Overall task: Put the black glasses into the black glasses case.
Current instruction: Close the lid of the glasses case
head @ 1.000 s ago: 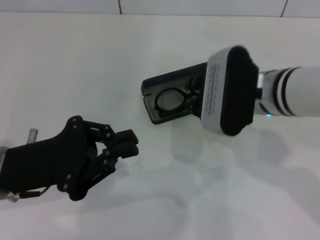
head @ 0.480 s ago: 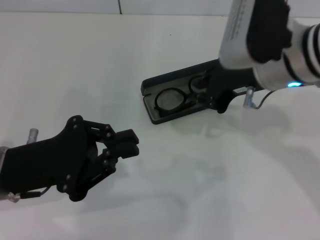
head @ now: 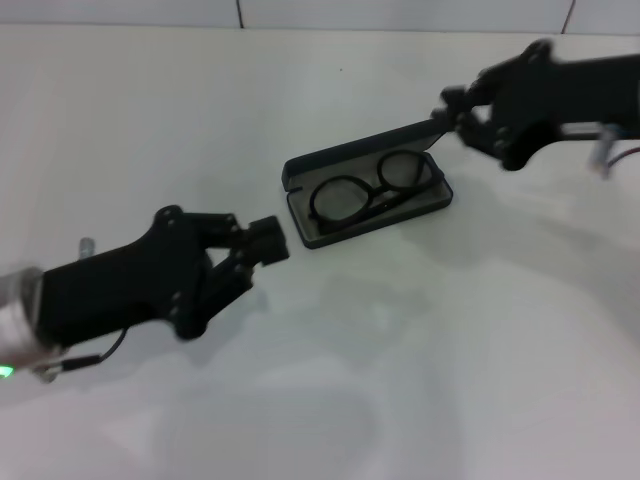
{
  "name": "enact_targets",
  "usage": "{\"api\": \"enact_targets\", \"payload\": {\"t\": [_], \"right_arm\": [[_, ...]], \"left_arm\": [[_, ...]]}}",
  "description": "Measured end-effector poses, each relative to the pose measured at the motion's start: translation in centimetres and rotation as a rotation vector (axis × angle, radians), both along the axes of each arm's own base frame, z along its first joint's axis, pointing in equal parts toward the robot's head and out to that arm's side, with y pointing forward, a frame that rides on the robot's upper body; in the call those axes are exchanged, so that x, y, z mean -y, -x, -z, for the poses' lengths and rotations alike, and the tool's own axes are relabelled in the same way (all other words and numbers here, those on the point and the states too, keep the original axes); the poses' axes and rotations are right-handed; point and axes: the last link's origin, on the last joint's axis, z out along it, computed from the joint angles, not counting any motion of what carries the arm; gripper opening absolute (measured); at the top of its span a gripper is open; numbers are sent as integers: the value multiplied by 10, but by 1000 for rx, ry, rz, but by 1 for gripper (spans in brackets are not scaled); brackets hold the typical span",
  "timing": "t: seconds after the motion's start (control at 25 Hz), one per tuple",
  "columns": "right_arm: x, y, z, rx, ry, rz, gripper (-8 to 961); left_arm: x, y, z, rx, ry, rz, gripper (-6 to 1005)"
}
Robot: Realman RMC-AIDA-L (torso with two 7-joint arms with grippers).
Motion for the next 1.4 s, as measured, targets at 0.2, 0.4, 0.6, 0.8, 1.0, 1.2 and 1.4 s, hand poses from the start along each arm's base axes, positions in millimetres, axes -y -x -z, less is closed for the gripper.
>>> {"api": "enact_targets", "payload": {"t": [0.2,0.4,0.6,0.8,1.0,1.2,1.4], "right_arm": [[14,-45,-47,-153,-86,14,152],[33,-104,-84,-244,-167,45,153],[62,-160,-121,-476,-278,84,153],[95,-200,-144,-630,-416,121,154],[110,-214,-152,-686,-474,145,154],[112,-217,-148,-685,-464,150,154],[106,-214,-142,-688,-439,134,153]], "left_arm": [[-28,-13,19,-64,16,-54,114],[-59,-25,43,-174,50,-130,114],[-76,-39,70,-312,96,-144,114],[-89,-52,97,-438,97,-160,115],[-96,-57,107,-523,69,-176,115],[-98,-52,106,-543,62,-201,116],[-101,-42,107,-586,32,-234,116]]}}
